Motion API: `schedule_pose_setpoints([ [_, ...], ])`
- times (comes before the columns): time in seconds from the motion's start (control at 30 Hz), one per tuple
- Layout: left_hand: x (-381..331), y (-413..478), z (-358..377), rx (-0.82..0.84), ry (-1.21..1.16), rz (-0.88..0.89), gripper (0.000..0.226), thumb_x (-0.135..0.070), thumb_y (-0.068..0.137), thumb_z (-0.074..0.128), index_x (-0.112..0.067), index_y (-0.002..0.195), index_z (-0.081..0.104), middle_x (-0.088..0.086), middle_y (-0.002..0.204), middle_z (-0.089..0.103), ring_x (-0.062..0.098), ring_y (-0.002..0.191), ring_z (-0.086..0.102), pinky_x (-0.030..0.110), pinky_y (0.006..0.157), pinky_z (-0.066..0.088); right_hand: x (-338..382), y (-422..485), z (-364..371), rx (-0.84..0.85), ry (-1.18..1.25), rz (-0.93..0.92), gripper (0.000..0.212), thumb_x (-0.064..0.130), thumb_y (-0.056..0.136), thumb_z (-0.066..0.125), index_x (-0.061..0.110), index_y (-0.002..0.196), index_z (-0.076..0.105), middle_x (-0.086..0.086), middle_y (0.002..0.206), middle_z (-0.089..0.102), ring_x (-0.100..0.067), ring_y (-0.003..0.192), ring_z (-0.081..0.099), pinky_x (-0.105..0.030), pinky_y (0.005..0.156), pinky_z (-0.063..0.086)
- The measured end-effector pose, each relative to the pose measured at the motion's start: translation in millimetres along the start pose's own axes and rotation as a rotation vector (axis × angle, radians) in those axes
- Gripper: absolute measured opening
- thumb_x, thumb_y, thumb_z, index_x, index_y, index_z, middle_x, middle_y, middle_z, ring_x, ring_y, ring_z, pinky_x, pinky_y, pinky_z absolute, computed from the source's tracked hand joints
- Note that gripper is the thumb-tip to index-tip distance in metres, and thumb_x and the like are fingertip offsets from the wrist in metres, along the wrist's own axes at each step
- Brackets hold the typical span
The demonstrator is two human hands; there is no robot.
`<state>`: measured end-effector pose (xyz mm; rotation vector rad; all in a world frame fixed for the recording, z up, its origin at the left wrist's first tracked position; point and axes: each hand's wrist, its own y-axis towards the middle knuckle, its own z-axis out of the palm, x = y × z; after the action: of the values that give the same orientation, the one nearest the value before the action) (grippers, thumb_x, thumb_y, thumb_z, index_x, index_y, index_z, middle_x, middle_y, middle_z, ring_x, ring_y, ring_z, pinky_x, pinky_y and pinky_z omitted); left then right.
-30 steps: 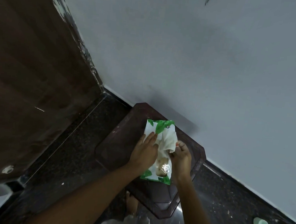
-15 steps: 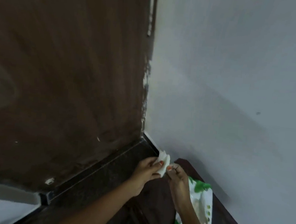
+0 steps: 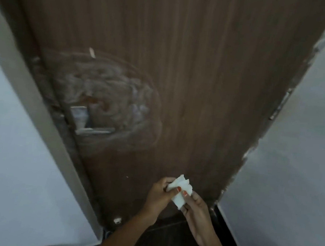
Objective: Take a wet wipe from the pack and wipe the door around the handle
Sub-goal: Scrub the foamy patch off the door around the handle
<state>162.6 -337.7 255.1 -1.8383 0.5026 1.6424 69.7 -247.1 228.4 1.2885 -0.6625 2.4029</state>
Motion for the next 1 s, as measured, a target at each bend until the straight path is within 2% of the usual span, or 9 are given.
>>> schedule_pose_setpoints([
  [0.27,-28,12,-134,-0.265,0.035,0.160,0.020,-0.005,0.090,0.063,-0.014,0.107,0.059,-0.007,0.097,0.063,0.005,0.087,0.061,0.011,0.068,0.049,-21,44,142,0.104,0.069,-0.030,0.028,0.018,0.075,0.065,0.006,0.100,0.069,-0.010,0.097,0.073,-0.016,0.088,0.069,-0.020,0.067,0.055],
  [0.47,-45,18,-179,-0.407,0.018,0.201,0.025,-0.004,0.090,0.064,-0.011,0.113,0.057,-0.009,0.096,0.059,-0.005,0.085,0.056,0.002,0.065,0.045,-30,65,195,0.071,0.113,-0.070,0.011,0.008,0.086,0.060,0.007,0.091,0.069,-0.006,0.091,0.074,-0.014,0.086,0.070,-0.020,0.066,0.055],
  [0.57,-47,18,-189,-0.462,0.056,0.214,0.025,-0.002,0.090,0.063,-0.008,0.114,0.058,-0.006,0.098,0.060,-0.002,0.086,0.056,0.001,0.065,0.043,-30,70,210,0.025,0.093,-0.127,0.016,0.005,0.086,0.060,0.012,0.077,0.071,-0.004,0.085,0.074,-0.013,0.080,0.070,-0.019,0.063,0.055],
  [0.63,-46,19,-195,-0.515,0.094,0.215,0.024,0.002,0.089,0.061,-0.006,0.112,0.059,0.002,0.103,0.063,0.008,0.094,0.060,0.003,0.070,0.045,-29,74,217,-0.022,0.065,-0.182,0.023,0.003,0.086,0.061,0.016,0.069,0.071,-0.005,0.086,0.074,-0.014,0.080,0.069,-0.019,0.063,0.055],
  [0.73,-47,14,-207,-0.653,0.294,0.299,0.019,0.002,0.092,0.057,-0.009,0.106,0.061,0.001,0.103,0.061,0.019,0.101,0.061,0.007,0.079,0.043,-27,84,224,-0.163,-0.032,-0.287,0.015,0.003,0.084,0.064,0.014,0.077,0.068,-0.008,0.105,0.066,-0.017,0.095,0.062,-0.023,0.077,0.053],
  [0.8,-50,7,-221,-0.736,0.502,0.459,0.018,0.004,0.091,0.057,-0.007,0.105,0.062,0.003,0.106,0.059,0.023,0.104,0.059,0.016,0.087,0.046,-26,94,228,-0.254,-0.189,-0.430,0.015,0.002,0.082,0.067,0.015,0.073,0.066,-0.003,0.104,0.065,-0.009,0.092,0.061,-0.011,0.074,0.049],
  [0.87,-57,4,-238,-0.857,0.770,0.739,0.019,0.005,0.087,0.056,0.001,0.104,0.064,0.015,0.112,0.060,0.028,0.109,0.055,0.033,0.097,0.046,-27,101,233,-0.326,-0.386,-0.586,0.014,0.001,0.080,0.068,0.011,0.071,0.063,0.002,0.094,0.064,-0.004,0.085,0.060,-0.005,0.067,0.045],
  [0.93,-65,8,-255,-0.991,0.953,0.968,0.027,-0.002,0.085,0.049,0.001,0.110,0.059,0.020,0.120,0.053,0.029,0.124,0.042,0.036,0.111,0.028,-29,107,237,-0.364,-0.503,-0.712,0.012,-0.003,0.077,0.070,0.005,0.074,0.062,0.002,0.086,0.061,-0.001,0.078,0.058,-0.006,0.066,0.045],
  [1.0,-76,12,-269,-1.132,1.054,0.989,0.039,-0.008,0.087,0.046,-0.005,0.126,0.045,0.015,0.136,0.038,0.019,0.144,0.017,0.036,0.118,0.008,-35,113,239,-0.346,-0.594,-0.799,0.012,-0.006,0.075,0.070,0.003,0.076,0.062,0.000,0.083,0.059,0.000,0.075,0.056,0.000,0.066,0.040],
])
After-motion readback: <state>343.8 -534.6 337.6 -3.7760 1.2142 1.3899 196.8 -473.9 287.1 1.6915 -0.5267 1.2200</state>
